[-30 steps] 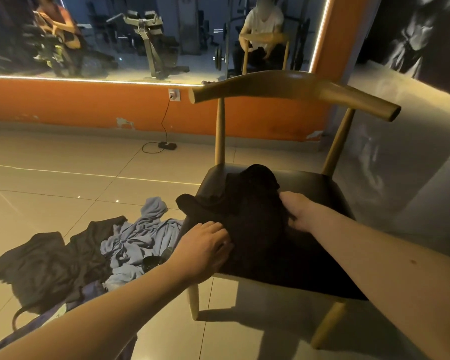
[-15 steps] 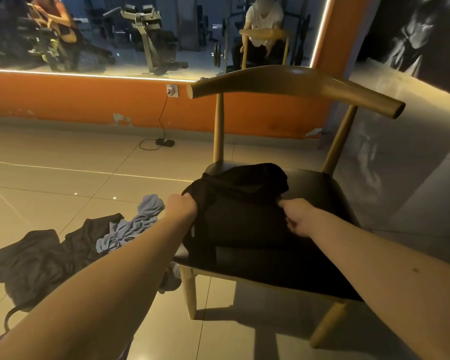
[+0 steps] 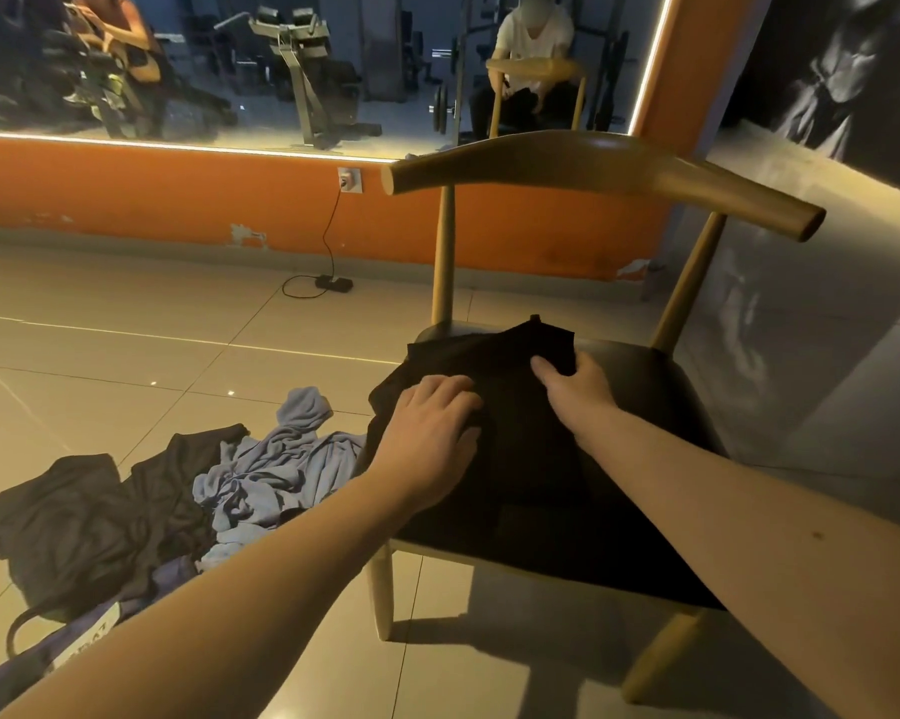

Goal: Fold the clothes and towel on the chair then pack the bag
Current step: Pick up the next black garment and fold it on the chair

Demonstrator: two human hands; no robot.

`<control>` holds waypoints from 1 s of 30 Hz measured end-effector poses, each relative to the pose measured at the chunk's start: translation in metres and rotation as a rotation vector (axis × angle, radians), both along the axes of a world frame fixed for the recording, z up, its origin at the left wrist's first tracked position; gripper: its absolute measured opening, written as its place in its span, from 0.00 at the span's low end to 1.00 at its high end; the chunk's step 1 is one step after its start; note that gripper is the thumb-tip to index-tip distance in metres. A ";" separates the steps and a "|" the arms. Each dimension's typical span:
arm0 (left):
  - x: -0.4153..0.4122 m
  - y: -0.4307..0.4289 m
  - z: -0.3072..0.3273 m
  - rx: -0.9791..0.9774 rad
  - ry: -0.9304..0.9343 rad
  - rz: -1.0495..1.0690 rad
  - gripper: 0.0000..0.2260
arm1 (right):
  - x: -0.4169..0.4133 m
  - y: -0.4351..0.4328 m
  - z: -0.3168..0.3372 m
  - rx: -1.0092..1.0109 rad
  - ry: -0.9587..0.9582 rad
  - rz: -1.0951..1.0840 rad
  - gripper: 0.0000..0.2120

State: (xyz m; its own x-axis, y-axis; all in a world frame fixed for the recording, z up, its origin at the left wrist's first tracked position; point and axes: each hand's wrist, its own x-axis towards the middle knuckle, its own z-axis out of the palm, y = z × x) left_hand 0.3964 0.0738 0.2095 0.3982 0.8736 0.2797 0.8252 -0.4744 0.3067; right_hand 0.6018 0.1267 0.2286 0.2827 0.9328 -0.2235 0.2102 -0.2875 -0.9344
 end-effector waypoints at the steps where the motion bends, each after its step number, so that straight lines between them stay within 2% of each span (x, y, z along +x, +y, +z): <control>1: 0.001 0.007 0.001 -0.029 0.006 0.021 0.20 | 0.000 0.004 -0.001 -0.016 0.020 -0.026 0.19; 5: 0.002 0.030 -0.005 -0.141 0.021 0.078 0.26 | 0.002 0.017 -0.006 -0.072 0.040 -0.135 0.17; 8: -0.002 0.041 -0.016 -0.237 0.066 0.128 0.29 | 0.003 0.024 -0.011 -0.136 -0.063 -0.189 0.26; 11: -0.010 0.048 -0.026 -0.313 0.110 0.153 0.29 | 0.002 0.030 -0.014 -0.118 -0.234 -0.188 0.31; 14: -0.013 0.051 -0.032 -0.323 0.119 0.143 0.30 | -0.005 0.024 -0.020 0.020 -0.536 -0.114 0.34; 16: -0.013 0.052 -0.036 -0.317 0.115 0.141 0.30 | -0.009 0.021 -0.025 0.203 -0.732 -0.028 0.27; 18: -0.013 0.054 -0.041 -0.317 0.111 0.138 0.31 | -0.012 0.021 -0.030 0.261 -0.808 0.125 0.25; 22: -0.014 0.059 -0.050 -0.314 0.112 0.142 0.31 | -0.012 0.031 -0.046 0.088 -0.921 0.369 0.29; 25: -0.017 0.058 -0.055 -0.301 0.086 0.138 0.30 | -0.008 0.035 -0.055 -0.034 -0.951 0.351 0.27; 30: -0.017 0.053 -0.057 -0.282 0.091 0.150 0.29 | -0.011 0.030 -0.062 -0.056 -0.995 0.311 0.26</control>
State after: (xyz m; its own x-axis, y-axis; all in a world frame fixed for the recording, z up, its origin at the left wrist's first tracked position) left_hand 0.3790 0.1268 0.1524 0.2714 0.9624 -0.0121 0.9096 -0.2524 0.3299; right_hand 0.5911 0.1562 0.1667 0.1123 0.9914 -0.0666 0.9498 -0.1268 -0.2859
